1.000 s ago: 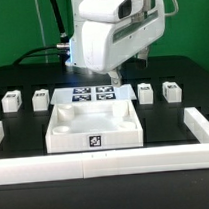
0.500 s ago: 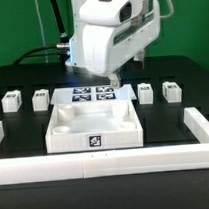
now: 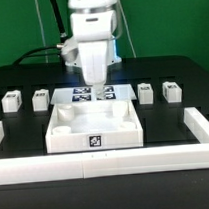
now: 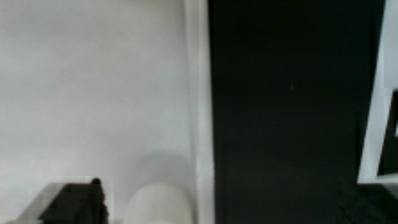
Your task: Assemble square table
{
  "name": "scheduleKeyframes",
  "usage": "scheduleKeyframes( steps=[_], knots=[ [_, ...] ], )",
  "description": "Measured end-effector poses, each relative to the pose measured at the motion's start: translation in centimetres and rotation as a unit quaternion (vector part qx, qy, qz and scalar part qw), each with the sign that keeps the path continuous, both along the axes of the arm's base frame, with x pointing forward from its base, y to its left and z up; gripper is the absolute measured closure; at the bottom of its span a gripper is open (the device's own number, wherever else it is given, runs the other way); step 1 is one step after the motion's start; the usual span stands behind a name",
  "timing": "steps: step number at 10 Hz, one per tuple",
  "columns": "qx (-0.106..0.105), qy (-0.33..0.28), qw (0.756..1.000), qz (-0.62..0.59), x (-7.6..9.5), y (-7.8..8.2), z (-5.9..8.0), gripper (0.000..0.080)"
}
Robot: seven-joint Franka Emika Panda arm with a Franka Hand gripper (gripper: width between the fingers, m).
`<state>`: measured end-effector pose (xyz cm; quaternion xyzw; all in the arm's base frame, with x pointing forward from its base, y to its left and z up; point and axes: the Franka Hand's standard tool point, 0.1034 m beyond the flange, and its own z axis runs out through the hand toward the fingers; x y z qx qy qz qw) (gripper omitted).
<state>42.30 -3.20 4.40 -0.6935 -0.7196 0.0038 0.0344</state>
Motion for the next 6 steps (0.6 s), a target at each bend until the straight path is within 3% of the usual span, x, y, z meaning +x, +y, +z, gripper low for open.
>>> scheduleKeyframes(
  steps=[1,5,6],
  knots=[
    [0.003,0.002,1.000,0.028,0.1,-0.9,-0.5,0.0150],
    [0.002,0.006,1.000,0.010,0.2,-1.0,-0.9,0.0150],
    [0.004,0.013,1.000,-0.003,0.2,-0.7,-2.0,0.0150]
  ],
)
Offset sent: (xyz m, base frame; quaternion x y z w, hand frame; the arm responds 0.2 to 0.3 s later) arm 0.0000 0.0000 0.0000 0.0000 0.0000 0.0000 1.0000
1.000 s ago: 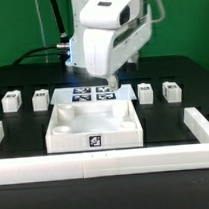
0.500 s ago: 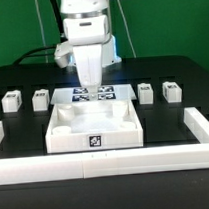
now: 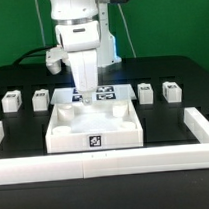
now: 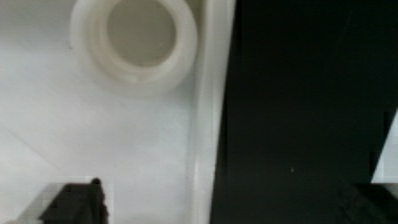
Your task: Assemble square table
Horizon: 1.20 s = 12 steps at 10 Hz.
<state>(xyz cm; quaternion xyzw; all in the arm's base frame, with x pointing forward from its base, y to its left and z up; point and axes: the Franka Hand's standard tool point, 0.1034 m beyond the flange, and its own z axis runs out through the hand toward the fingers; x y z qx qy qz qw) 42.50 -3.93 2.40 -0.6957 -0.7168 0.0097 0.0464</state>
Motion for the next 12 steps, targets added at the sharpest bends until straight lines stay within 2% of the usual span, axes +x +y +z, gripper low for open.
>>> scheduleKeyframes(
  steps=[2,4,6,7,8,9,12],
  knots=[
    [0.001,-0.004,1.000,-0.023,0.52,0.10,-1.43,0.0150],
    [0.001,-0.002,0.999,-0.037,0.44,0.17,-1.69,0.0150],
    [0.001,-0.001,0.999,-0.038,0.36,0.13,-1.78,0.0397],
    [0.001,-0.001,0.999,-0.038,0.35,0.12,-1.79,0.0397],
    [0.001,0.000,0.999,-0.038,0.33,0.12,-1.80,0.0613],
    [0.001,-0.001,0.999,-0.038,0.35,0.11,-1.80,0.0733],
    [0.001,-0.008,0.999,-0.039,0.68,0.05,-1.67,0.0739]
  ],
)
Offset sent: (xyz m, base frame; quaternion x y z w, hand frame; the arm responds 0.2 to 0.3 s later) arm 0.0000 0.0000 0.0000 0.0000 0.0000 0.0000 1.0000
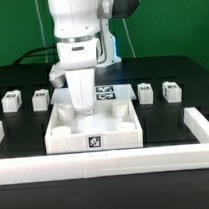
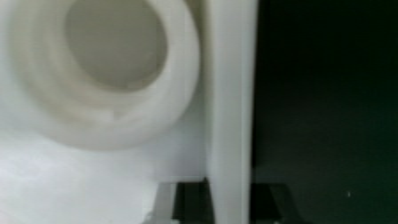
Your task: Assemble square table
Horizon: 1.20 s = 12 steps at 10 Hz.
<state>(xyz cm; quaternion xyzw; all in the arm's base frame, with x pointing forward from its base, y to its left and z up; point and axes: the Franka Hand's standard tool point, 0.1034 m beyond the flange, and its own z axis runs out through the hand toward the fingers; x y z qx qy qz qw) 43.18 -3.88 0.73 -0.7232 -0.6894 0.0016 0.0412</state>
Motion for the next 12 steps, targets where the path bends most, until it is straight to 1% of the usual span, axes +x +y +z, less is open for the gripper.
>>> scheduleKeyframes(
  steps=[3,4,5,7,8,9,10,12],
  knots=[
    [0.000,0.000,1.000,0.000,0.0,0.0,0.0,0.0739],
    [0.000,-0.001,1.000,-0.010,0.2,0.5,0.0,0.0739],
    [0.003,-0.006,1.000,-0.007,1.3,2.5,0.0,0.0739],
    [0.012,-0.017,1.000,-0.003,3.9,5.3,0.0,0.0739],
    [0.018,-0.025,1.000,0.004,5.5,7.4,0.0,0.0739],
    [0.024,-0.021,0.999,0.006,6.2,8.9,-0.1,0.0739],
    [0.026,-0.012,1.000,0.006,6.2,9.5,-0.1,0.0739],
    [0.019,-0.008,1.000,0.008,6.2,9.6,-0.1,0.0739]
  ],
)
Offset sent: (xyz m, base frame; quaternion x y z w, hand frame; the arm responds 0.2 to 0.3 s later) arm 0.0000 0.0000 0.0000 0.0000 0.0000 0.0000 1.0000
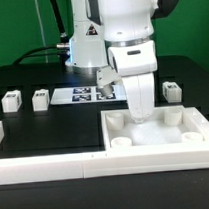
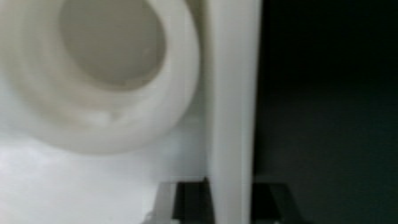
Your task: Assemble square table
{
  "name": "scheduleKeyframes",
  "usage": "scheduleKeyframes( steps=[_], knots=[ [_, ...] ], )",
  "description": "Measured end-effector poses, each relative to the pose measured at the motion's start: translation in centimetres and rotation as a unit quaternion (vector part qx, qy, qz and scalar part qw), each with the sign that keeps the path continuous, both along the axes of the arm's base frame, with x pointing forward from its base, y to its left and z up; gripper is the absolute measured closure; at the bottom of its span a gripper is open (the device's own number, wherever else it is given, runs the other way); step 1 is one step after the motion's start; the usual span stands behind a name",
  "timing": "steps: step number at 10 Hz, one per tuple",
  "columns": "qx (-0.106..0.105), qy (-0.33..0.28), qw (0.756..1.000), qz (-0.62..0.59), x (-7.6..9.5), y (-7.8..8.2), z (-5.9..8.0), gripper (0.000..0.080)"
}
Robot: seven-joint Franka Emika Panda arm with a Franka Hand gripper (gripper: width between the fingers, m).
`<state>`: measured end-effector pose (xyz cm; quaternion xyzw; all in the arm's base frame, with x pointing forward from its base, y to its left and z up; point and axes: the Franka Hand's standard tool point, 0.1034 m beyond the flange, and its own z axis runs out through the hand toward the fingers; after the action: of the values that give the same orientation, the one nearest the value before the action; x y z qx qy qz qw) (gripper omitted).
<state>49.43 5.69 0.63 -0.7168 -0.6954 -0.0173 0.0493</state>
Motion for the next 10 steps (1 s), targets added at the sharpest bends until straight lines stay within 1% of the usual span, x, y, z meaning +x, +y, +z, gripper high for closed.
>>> scheduleKeyframes(
  steps=[3,4,5,6,7,8,9,10],
  knots=[
    [0.000,0.000,1.000,0.001,-0.05,-0.08,-0.06,0.0735],
    [0.000,0.001,1.000,0.001,-0.06,-0.09,-0.06,0.0538],
    [0.000,0.001,1.000,0.001,-0.06,-0.10,-0.07,0.0538],
    [0.000,0.000,1.000,0.001,-0.04,-0.11,-0.05,0.0332],
    [0.000,0.000,1.000,0.001,0.00,-0.12,-0.03,0.0195],
    [0.000,-0.001,1.000,0.000,0.02,-0.13,-0.01,0.0195],
    [0.000,-0.001,1.000,0.000,0.03,-0.13,-0.01,0.0158],
    [0.000,-0.001,1.000,0.000,0.03,-0.14,-0.01,0.0152]
  ],
)
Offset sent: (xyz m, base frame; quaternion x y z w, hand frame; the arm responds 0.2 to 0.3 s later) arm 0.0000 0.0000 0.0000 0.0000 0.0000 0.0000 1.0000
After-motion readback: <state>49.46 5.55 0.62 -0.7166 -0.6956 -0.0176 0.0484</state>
